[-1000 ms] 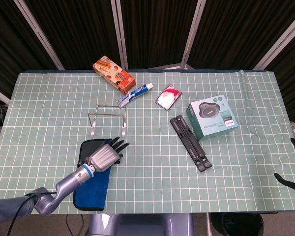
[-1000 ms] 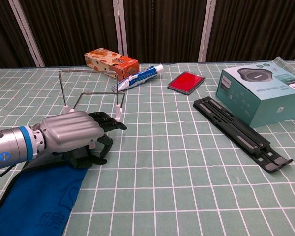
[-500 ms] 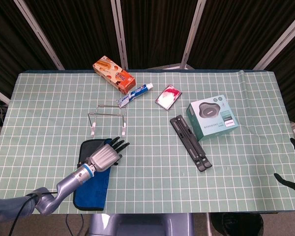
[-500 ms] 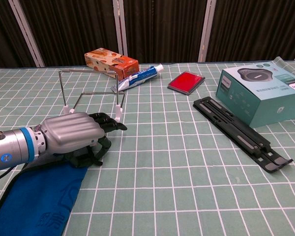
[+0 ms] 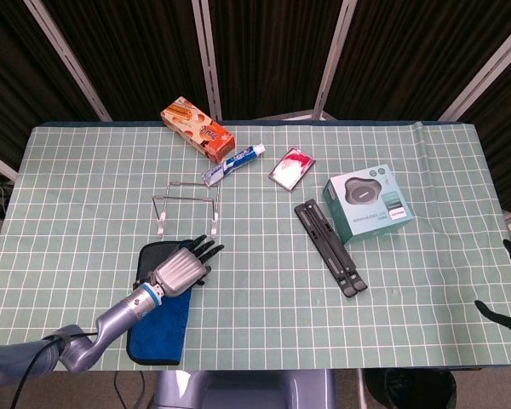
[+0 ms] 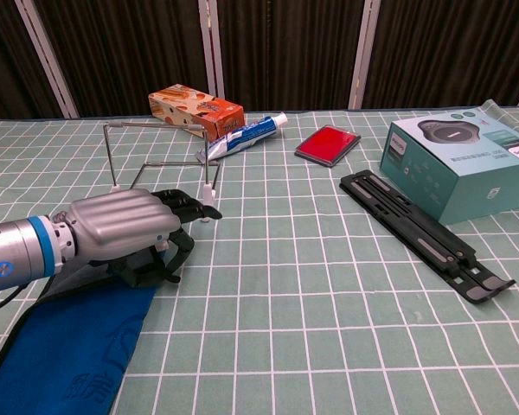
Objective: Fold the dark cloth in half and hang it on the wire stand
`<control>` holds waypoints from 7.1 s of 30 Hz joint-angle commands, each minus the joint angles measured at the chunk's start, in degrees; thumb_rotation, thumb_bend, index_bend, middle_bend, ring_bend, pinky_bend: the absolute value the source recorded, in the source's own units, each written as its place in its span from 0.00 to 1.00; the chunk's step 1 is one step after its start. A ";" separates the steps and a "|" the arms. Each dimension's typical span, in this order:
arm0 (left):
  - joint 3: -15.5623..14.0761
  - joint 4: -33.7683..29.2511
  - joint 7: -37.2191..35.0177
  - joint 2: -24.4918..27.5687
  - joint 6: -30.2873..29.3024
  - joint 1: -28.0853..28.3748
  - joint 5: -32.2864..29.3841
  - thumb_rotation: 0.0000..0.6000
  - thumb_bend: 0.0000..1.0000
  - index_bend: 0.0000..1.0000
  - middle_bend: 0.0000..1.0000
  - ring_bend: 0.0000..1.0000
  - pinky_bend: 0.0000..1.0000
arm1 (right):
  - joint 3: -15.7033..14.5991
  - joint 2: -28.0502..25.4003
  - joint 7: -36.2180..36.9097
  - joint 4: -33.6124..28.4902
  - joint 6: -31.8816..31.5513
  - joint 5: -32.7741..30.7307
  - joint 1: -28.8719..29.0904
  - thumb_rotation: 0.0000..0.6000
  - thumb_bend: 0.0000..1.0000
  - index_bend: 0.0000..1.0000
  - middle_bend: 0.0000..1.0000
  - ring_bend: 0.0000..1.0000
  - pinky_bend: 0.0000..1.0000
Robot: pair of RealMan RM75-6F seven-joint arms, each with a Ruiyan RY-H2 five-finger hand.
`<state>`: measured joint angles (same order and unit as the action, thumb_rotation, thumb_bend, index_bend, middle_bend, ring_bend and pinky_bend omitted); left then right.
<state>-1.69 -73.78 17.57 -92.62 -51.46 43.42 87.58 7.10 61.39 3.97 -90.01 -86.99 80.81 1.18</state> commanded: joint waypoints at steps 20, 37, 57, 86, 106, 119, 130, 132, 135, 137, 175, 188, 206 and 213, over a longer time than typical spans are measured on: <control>0.27 0.10 -7.03 10.57 -3.98 -4.63 -3.00 1.00 0.55 0.66 0.00 0.00 0.00 | -0.40 0.02 -0.83 -0.72 -0.38 0.82 -0.11 1.00 0.00 0.00 0.00 0.00 0.00; -0.73 -5.01 -11.63 15.82 -11.41 -6.77 3.61 1.00 0.21 0.01 0.00 0.00 0.00 | -0.53 -0.19 -0.74 -1.09 -0.81 1.21 -0.29 1.00 0.00 0.00 0.00 0.00 0.00; 7.22 -3.57 2.75 6.83 3.37 -0.70 -14.03 1.00 0.37 0.31 0.98 0.94 1.00 | -0.36 -0.12 -0.43 -0.55 -0.07 0.51 -0.08 1.00 0.00 0.00 0.00 0.00 0.00; 8.09 7.16 -2.77 -1.15 10.38 2.97 -19.74 1.00 0.41 0.36 0.97 0.94 1.00 | -0.07 0.65 -1.07 0.63 2.54 -1.61 0.87 1.00 0.00 0.00 0.00 0.00 0.00; 7.59 7.67 -4.57 -2.01 11.08 3.39 -19.90 1.00 0.42 0.44 0.97 0.94 1.00 | -0.28 0.76 -1.89 0.47 2.69 -1.71 0.89 1.00 0.00 0.00 0.00 0.00 0.00; 7.18 6.11 -6.03 -0.98 9.48 2.74 -18.70 1.00 0.43 0.63 0.98 0.94 1.00 | -0.38 0.71 -1.89 0.36 2.38 -1.38 0.78 1.00 0.00 0.00 0.00 0.00 0.00; 6.76 4.27 -6.39 0.29 8.82 2.53 -17.73 1.00 0.67 0.67 0.98 0.94 1.00 | -0.49 0.64 -1.88 0.25 2.12 -1.10 0.67 1.00 0.00 0.00 0.00 0.00 0.00; 6.58 3.55 -6.05 0.78 8.59 2.50 -17.45 1.00 0.72 0.70 0.98 0.94 1.00 | -0.53 0.61 -1.84 0.22 2.05 -1.01 0.63 1.00 0.00 0.00 0.00 0.00 0.00; 6.43 1.67 -5.92 2.07 8.76 2.48 -17.44 1.00 0.78 0.74 0.98 0.94 1.00 | -0.55 0.52 -1.76 0.14 1.86 -0.84 0.57 1.00 0.00 0.00 0.00 0.00 0.00; 6.41 0.26 -5.36 3.10 8.40 2.47 -17.28 1.00 0.79 0.76 0.98 0.94 1.00 | -0.57 0.48 -1.69 0.07 1.77 -0.76 0.53 1.00 0.00 0.00 0.00 0.00 0.00; 17.14 -39.77 35.81 28.60 -14.98 9.49 -40.48 1.00 0.82 0.90 0.98 0.94 1.00 | -0.33 -1.51 2.42 -0.98 -1.17 1.02 -0.73 1.00 0.00 0.00 0.00 0.00 0.00; 17.30 -31.28 43.04 26.12 -13.38 17.10 -46.12 1.00 0.82 0.90 0.98 0.93 1.00 | 0.22 -1.34 2.93 -0.02 0.40 -0.88 -0.36 1.00 0.00 0.00 0.00 0.00 0.00; 14.57 -8.61 40.94 19.37 -1.05 25.38 -42.62 1.00 0.82 0.90 0.97 0.92 1.00 | 0.66 -0.31 1.08 0.88 2.58 -3.17 0.46 1.00 0.00 0.00 0.00 0.00 0.00; 12.36 0.69 37.84 15.09 3.73 26.94 -38.97 1.00 0.82 0.90 0.97 0.91 1.00 | 1.22 0.19 0.58 1.87 4.18 -5.39 0.89 1.00 0.00 0.00 0.00 0.00 0.00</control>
<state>11.79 -76.01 56.68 -75.59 -49.61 69.56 47.34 8.23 61.49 4.62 -88.30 -82.99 75.59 1.98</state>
